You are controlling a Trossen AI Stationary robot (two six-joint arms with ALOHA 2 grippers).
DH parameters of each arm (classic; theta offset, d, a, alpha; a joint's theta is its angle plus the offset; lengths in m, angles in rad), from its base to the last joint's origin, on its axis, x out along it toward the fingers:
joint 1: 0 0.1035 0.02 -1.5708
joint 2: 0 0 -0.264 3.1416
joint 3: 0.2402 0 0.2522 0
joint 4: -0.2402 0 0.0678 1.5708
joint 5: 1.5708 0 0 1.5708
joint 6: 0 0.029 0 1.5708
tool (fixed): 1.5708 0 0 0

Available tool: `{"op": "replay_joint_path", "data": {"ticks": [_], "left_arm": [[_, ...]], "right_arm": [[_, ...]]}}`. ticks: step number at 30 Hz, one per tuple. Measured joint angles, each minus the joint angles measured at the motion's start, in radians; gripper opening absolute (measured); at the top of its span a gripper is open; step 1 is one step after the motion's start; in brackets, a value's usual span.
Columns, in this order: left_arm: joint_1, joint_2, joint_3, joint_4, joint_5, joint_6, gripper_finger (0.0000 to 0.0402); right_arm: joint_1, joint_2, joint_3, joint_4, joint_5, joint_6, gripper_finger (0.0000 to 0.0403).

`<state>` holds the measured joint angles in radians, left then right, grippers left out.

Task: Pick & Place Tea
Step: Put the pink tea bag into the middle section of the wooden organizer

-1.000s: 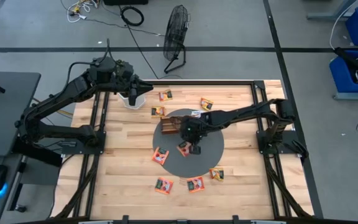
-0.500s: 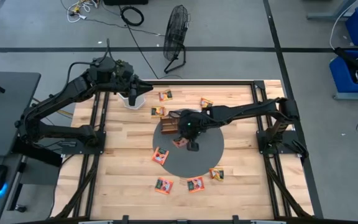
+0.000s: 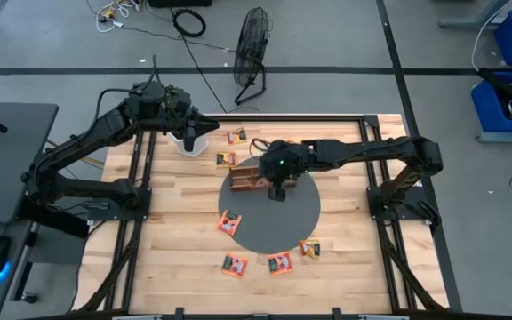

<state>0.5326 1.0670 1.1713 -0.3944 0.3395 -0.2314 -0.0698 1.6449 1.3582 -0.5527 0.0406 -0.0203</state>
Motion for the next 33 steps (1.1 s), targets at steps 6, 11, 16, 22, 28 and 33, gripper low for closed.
{"op": "replay_joint_path", "data": {"ticks": [6,11,16,22,28,33], "left_arm": [[0.000,0.000,0.000,0.002,0.000,0.000,0.0085],[-0.004,0.000,0.000,0.008,0.000,0.007,0.0085],[-0.016,0.015,0.000,0.061,-0.006,0.008,0.0085],[-0.050,0.040,0.000,0.180,-0.025,0.002,0.0085],[-0.079,0.095,0.000,0.261,-0.021,0.004,0.0088],[-0.107,0.138,0.000,0.334,-0.005,-0.019,0.0140]], "right_arm": [[-0.049,-0.067,0.000,0.045,0.022,-0.002,0.0000],[-0.091,-0.140,0.000,0.090,0.031,0.012,0.0000],[-0.099,-0.220,-0.001,0.146,0.057,0.021,0.0000],[-0.099,-0.278,0.000,0.206,0.079,0.043,0.0000],[-0.099,-0.286,0.050,0.208,0.081,0.042,0.0000],[-0.099,-0.286,0.100,0.174,0.083,0.037,0.0000]]}}
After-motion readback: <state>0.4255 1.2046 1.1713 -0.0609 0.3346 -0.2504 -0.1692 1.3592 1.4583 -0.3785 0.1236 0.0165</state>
